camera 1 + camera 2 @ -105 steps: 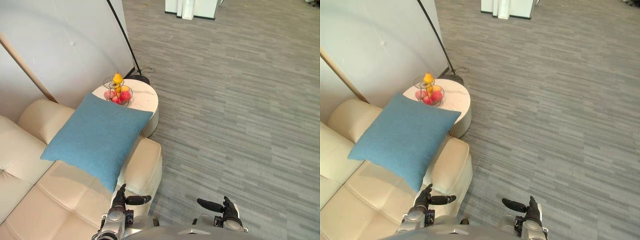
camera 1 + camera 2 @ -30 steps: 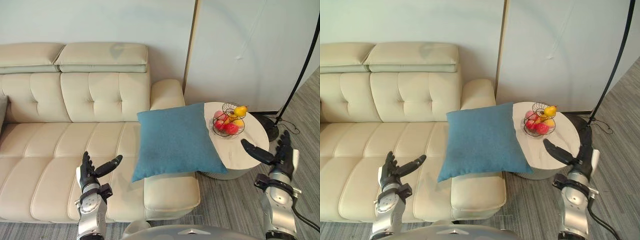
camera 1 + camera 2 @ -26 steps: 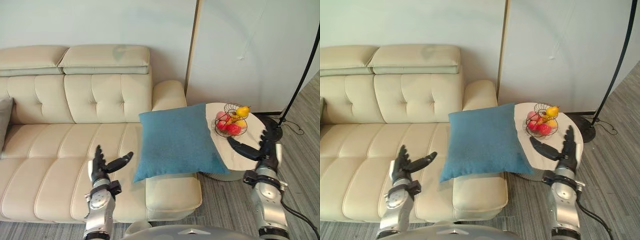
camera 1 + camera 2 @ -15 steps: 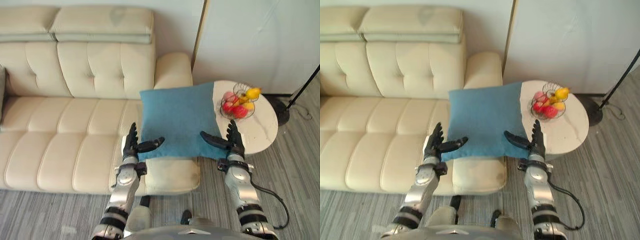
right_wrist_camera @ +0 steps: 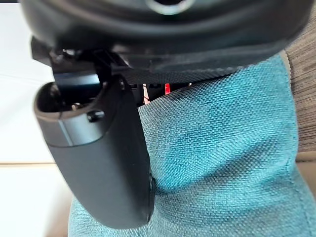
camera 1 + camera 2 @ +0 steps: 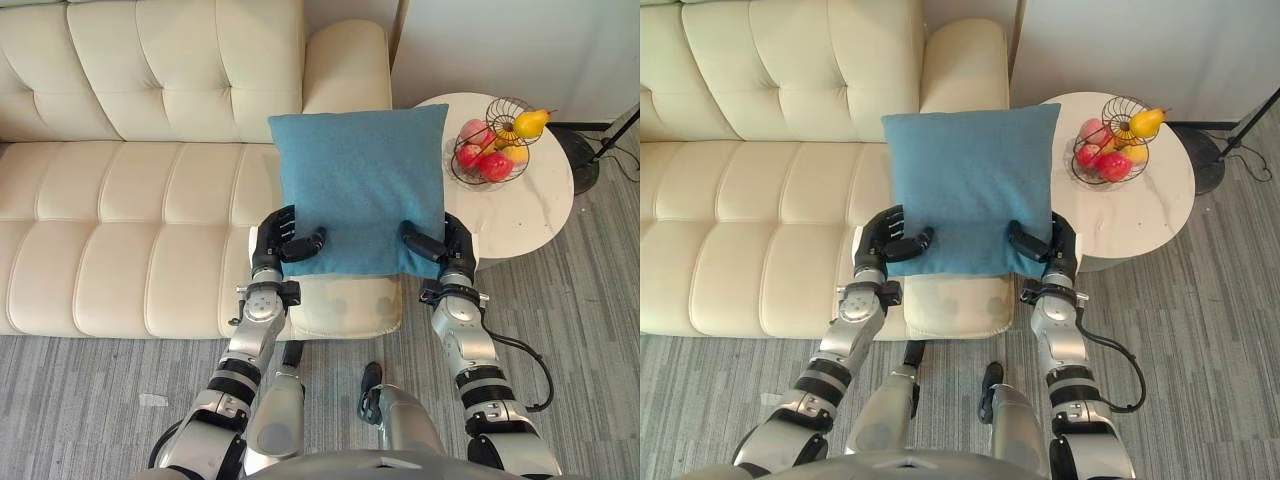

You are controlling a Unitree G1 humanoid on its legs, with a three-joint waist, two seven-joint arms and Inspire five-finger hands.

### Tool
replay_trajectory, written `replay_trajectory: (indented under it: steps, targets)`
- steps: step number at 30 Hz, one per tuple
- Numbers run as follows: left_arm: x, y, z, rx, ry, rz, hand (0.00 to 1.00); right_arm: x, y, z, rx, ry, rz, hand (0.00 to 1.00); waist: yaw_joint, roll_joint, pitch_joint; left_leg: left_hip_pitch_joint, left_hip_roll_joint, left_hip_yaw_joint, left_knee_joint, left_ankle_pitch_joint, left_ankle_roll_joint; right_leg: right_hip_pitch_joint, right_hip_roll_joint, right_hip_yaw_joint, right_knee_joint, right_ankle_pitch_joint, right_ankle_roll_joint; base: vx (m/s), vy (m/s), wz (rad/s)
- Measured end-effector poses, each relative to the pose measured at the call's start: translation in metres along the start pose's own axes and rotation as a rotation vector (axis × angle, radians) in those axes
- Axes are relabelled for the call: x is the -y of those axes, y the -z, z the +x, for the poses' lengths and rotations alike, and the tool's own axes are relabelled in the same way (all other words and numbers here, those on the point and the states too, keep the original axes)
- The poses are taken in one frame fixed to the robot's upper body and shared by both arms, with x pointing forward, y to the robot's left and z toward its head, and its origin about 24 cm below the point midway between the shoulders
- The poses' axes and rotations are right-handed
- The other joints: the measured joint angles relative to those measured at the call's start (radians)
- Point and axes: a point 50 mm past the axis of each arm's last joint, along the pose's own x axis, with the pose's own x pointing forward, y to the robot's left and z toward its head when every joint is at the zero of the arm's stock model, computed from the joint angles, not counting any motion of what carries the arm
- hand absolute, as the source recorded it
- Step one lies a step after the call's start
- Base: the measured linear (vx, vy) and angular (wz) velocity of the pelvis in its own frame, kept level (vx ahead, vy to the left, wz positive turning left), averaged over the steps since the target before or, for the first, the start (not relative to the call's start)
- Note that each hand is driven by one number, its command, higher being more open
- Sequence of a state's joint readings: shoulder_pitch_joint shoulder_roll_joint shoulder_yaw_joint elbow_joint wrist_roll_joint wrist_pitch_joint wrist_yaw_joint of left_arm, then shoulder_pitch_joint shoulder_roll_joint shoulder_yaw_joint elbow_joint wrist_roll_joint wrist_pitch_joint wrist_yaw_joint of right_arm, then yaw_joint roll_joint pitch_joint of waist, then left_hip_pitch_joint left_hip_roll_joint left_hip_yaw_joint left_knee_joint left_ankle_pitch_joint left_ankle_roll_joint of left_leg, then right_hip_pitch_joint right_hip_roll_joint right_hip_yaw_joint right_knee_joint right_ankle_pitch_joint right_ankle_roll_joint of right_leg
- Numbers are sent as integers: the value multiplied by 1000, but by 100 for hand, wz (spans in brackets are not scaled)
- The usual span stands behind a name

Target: Pick up cushions and gather them together orderly.

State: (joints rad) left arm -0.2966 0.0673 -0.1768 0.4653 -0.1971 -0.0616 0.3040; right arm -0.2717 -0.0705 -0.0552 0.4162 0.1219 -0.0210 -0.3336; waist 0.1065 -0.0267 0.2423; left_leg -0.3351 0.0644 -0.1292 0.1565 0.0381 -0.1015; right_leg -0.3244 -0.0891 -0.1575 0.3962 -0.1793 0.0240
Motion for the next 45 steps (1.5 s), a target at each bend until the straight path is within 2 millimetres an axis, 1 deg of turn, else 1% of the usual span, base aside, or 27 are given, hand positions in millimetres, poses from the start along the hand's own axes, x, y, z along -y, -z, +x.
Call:
replay_trajectory:
  steps: [4,10,13,15,16,19,21,23,24,26,28,30,33,35,36,39,40,41,42,43,44,45]
  targets:
    - [-4,-10,6,30,-11,3,0,-1,-4,2,10,0,13,0,2,3,3,-3,6,5,-26,15,-2,-19,2,3,3,2,-3,-1,-25,-3]
    - [4,-20,8,64,9,-22,0,-6,-12,1,44,-24,15,0,-1,3,5,-2,7,9,-33,18,-3,-21,0,5,-3,2,-3,27,-12,-1]
    - [4,-25,6,84,5,-34,0,-1,-14,-6,70,-22,20,0,-1,3,5,9,8,11,-37,18,-3,-5,1,3,-14,2,-3,49,-20,1]
    - [4,-25,1,94,4,-46,0,2,-12,-14,79,-22,25,0,-1,3,5,27,9,14,-41,18,-3,17,1,1,-26,2,-3,56,-19,1]
    - [4,-22,-5,94,12,-50,0,6,-7,-23,76,-24,23,0,-1,3,5,58,10,19,-55,18,-3,45,2,3,-39,2,-3,53,-15,-4]
    - [5,-12,-19,75,29,-55,0,14,3,-37,57,-14,-2,0,-2,3,5,97,11,31,-71,18,-3,86,3,4,-58,2,-2,25,-6,-3]
    - [1,6,-34,22,33,-62,0,22,14,-53,34,-22,-34,0,-8,4,3,144,11,34,-99,16,-4,127,5,3,-75,1,-2,0,0,0]
    - [-2,15,-45,-7,28,-76,0,25,19,-64,25,-25,-52,0,-11,4,-5,166,8,36,-112,16,-3,145,6,4,-82,0,0,0,0,0]
    - [-4,22,-54,-27,20,-87,0,26,21,-72,24,-31,-67,0,-16,5,-9,184,8,35,-117,16,-3,164,6,2,-89,0,1,38,4,1]
    - [-9,33,-69,-72,3,-99,0,28,25,-84,15,-44,-91,0,-22,5,-42,206,6,33,-123,16,-3,194,5,-2,-106,-1,2,39,1,7]
    - [-11,39,-78,-92,-6,-109,0,29,27,-92,10,-51,-102,0,-25,8,-57,229,5,30,-126,15,-1,221,4,-6,-112,-3,5,16,-1,9]
    - [-14,45,-91,-117,-15,-127,0,31,28,-103,6,-58,-114,0,-26,17,-97,247,2,21,-128,13,2,247,2,-16,-118,-6,8,-7,2,12]
    - [-15,45,-98,-118,-19,-142,0,33,26,-110,11,-59,-122,0,-26,27,-120,264,-2,3,-124,11,4,276,-1,-35,-117,-11,10,-35,-1,20]
    - [-16,42,-102,-107,-25,-150,0,32,24,-111,23,-64,-124,0,-27,29,-132,264,-7,-16,-105,7,0,286,-2,-52,-97,-23,9,-89,-30,32]
    - [-16,40,-103,-99,-25,-155,0,32,22,-111,30,-63,-127,0,-31,30,-134,254,-13,-40,-87,3,-3,297,-6,-73,-84,-33,6,-107,-43,52]
    - [-15,35,-102,-77,-21,-166,0,32,15,-111,66,-59,-138,0,-34,31,-139,210,-34,-107,-30,-3,-10,286,-25,-142,-17,-73,-3,-138,-45,78]
    - [-15,32,-103,-65,-23,-175,0,31,10,-111,92,-58,-154,0,-33,44,-153,159,-24,-100,-7,-26,1,256,-28,-184,24,-89,-14,-180,-81,77]
    - [-14,32,-103,-65,-23,-177,0,30,9,-110,98,-58,-156,0,-35,52,-162,142,-8,-74,-7,-32,11,252,-26,-205,23,-87,-17,-178,-55,80]
    - [-14,32,-102,-65,-24,-179,0,30,9,-110,100,-54,-155,0,-37,53,-167,133,6,-36,-7,-47,31,247,-33,-224,12,-81,-26,-78,-22,59]
    - [-14,31,-102,-61,-23,-186,0,29,7,-109,108,-50,-158,0,-32,43,-166,97,26,29,55,-71,48,238,-47,-242,7,-74,-32,-47,15,65]
    - [-12,31,-102,-63,-19,-191,0,29,5,-107,119,-41,-164,0,-32,53,-169,42,57,123,241,-116,65,238,-54,-271,8,-71,-38,-28,17,61]
    - [-12,31,-103,-66,-16,-191,0,29,6,-107,119,-37,-166,0,-32,52,-169,38,85,188,385,-141,74,248,-55,-289,9,-71,-38,-28,17,52]
